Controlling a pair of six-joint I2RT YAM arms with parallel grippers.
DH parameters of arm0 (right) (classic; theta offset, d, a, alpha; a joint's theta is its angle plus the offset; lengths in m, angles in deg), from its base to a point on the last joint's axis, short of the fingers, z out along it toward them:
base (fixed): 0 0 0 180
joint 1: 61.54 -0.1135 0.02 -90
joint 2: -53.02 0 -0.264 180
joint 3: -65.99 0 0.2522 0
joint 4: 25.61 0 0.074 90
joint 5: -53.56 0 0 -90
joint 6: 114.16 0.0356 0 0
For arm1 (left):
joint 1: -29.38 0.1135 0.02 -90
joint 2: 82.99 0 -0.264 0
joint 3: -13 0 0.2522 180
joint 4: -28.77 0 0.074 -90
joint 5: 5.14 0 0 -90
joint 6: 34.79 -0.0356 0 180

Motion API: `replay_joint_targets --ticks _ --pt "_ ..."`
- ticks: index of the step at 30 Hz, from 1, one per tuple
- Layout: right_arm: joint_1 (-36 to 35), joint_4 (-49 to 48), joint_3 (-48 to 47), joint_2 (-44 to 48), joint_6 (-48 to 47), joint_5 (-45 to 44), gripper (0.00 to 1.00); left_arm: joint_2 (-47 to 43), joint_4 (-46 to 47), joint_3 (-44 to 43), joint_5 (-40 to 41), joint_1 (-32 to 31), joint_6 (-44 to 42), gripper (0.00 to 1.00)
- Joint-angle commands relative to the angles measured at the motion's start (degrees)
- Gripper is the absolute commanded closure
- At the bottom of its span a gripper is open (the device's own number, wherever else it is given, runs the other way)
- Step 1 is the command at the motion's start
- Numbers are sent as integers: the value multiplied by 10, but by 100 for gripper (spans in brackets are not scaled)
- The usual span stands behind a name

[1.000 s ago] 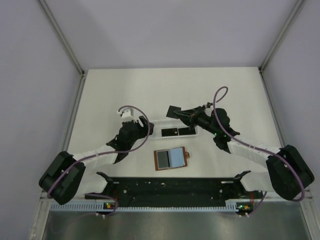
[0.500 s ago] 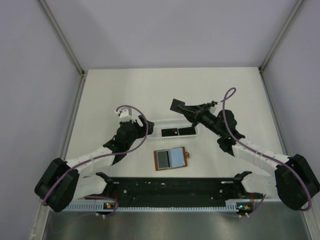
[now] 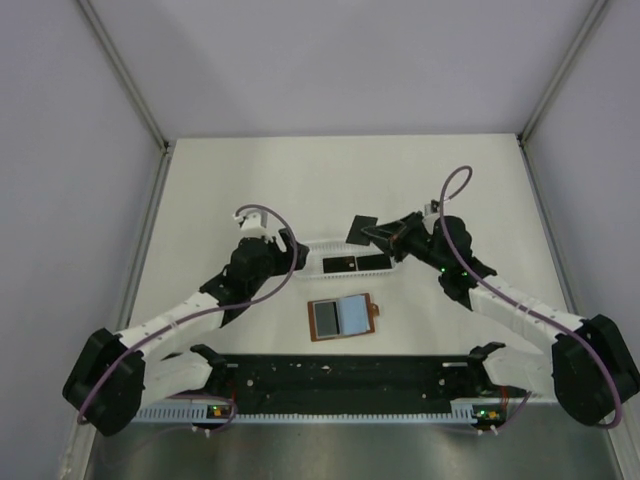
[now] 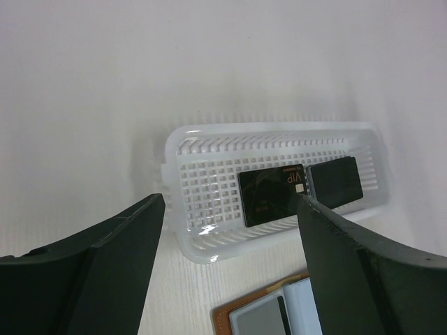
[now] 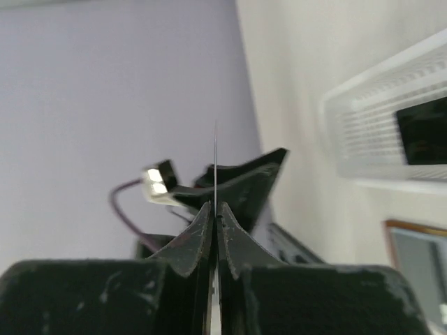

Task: Put the credit cards into the card holder
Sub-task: Insert the credit card into the card holder.

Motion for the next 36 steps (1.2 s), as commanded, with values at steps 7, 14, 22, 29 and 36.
replay_joint_targets --ticks 7,14,22,29,36 --pt "3 312 -38 28 -560 -57 100 -43 -29 -32 -104 -19 -64 25" --pt "3 430 -30 106 -668 -151 100 -27 -26 -27 -45 -122 -63 33" --pt "3 402 16 231 -651 -110 100 19 44 -10 -66 -173 -48 100" --pt "-74 392 -31 163 -598 -106 100 92 132 7 -101 -208 -36 100" --pt "-159 354 -19 133 -557 -145 100 111 155 17 -94 -236 -22 100"
